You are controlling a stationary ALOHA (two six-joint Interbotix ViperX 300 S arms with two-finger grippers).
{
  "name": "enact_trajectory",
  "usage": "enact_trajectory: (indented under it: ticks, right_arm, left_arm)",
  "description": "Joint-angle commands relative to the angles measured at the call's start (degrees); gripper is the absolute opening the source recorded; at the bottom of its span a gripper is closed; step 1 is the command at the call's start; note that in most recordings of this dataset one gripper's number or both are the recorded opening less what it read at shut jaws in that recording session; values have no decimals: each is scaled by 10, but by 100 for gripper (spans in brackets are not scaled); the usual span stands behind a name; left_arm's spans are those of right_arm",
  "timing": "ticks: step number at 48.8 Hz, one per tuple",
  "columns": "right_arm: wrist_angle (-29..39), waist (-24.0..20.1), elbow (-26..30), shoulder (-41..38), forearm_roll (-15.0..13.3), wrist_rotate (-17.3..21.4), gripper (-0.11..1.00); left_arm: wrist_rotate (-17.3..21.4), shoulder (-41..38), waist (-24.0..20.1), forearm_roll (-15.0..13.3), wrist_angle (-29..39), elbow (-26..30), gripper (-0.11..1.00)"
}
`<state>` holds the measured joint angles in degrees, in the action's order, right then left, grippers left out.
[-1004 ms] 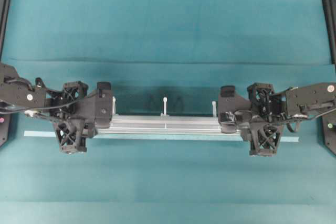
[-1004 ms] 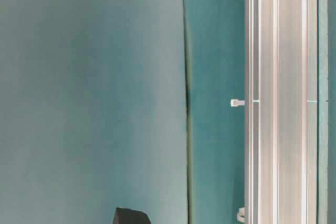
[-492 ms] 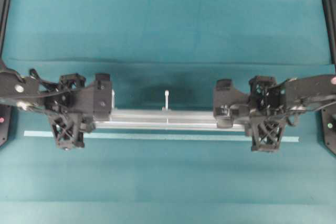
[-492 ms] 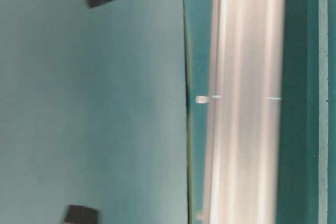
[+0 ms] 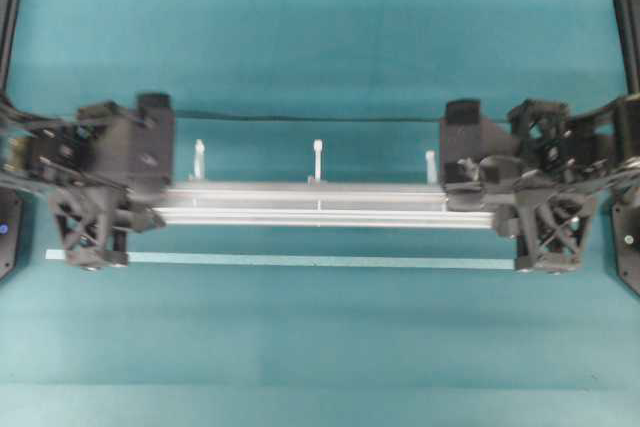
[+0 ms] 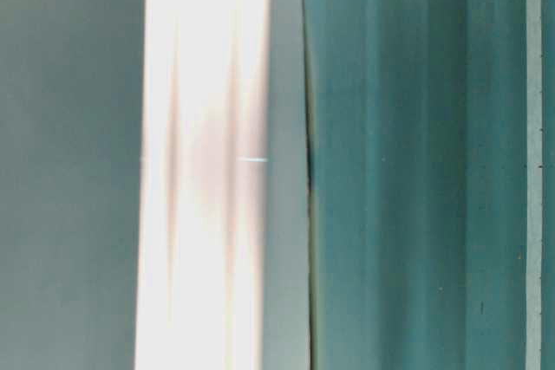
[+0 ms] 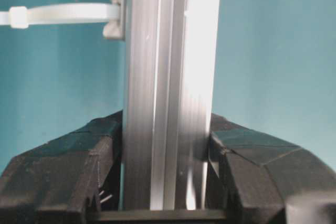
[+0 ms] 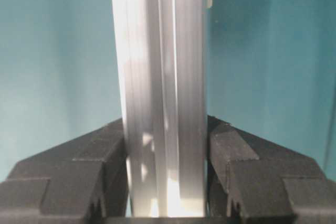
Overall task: Lift the large metal rail with both hands.
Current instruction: 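Lift the rail upward with both grippers together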
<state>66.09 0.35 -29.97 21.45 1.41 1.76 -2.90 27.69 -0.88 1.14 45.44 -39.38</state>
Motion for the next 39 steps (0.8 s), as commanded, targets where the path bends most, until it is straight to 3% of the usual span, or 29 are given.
enact_trajectory:
  ticks: [1, 23, 39]
  right_arm:
    - [17, 1, 56, 9, 9, 11, 37]
    - [162, 0, 195, 4, 11, 33, 37]
    - [250, -4, 287, -11, 14, 66, 38]
  left_arm:
    - [3, 20, -1, 1, 11, 48, 36]
    - [7, 21, 1, 4, 118, 195, 36]
    - [18, -2, 5, 4, 246, 301, 36]
